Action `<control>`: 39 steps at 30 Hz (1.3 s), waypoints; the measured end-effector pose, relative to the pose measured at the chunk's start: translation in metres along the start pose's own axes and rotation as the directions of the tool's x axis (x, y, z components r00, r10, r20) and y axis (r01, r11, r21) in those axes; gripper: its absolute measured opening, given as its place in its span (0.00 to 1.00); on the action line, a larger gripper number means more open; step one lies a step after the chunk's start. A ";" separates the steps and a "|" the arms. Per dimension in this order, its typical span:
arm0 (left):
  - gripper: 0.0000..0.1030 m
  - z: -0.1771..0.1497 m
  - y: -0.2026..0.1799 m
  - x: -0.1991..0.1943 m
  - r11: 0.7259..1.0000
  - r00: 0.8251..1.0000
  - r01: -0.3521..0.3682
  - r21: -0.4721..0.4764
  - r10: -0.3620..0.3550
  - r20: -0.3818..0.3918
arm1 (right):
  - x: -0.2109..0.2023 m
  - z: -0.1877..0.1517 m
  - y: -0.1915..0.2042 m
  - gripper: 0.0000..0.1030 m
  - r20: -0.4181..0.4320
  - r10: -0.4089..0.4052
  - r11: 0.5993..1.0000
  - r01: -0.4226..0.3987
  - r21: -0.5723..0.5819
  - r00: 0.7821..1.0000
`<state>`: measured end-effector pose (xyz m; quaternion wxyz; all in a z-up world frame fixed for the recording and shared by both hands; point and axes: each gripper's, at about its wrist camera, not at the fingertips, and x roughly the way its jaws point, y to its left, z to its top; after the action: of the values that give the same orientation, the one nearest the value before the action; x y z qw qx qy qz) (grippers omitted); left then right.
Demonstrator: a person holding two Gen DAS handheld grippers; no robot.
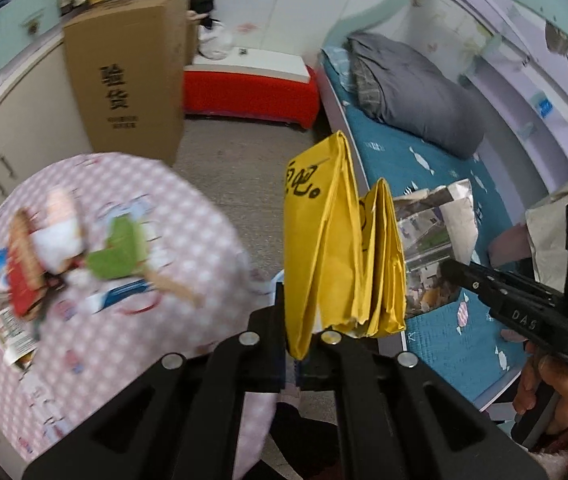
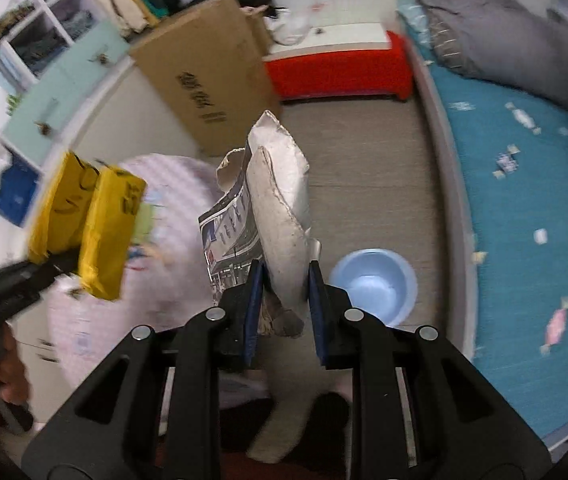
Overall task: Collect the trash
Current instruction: 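Carry yellow bag with left tool while right tool drops white paper into bucket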
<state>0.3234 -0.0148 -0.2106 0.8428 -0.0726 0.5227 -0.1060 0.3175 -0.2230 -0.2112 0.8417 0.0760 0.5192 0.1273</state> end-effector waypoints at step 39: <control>0.70 0.054 -0.162 0.126 0.974 0.989 0.045 0.221 -0.013 -0.146 | -0.032 0.004 -0.139 0.67 0.151 -0.125 0.974 0.092 0.208 0.981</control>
<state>0.4092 -0.2031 -0.2575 0.8040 0.0229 0.5657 -0.1816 0.3259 -0.3650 -0.2178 0.8751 0.1417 0.4623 0.0217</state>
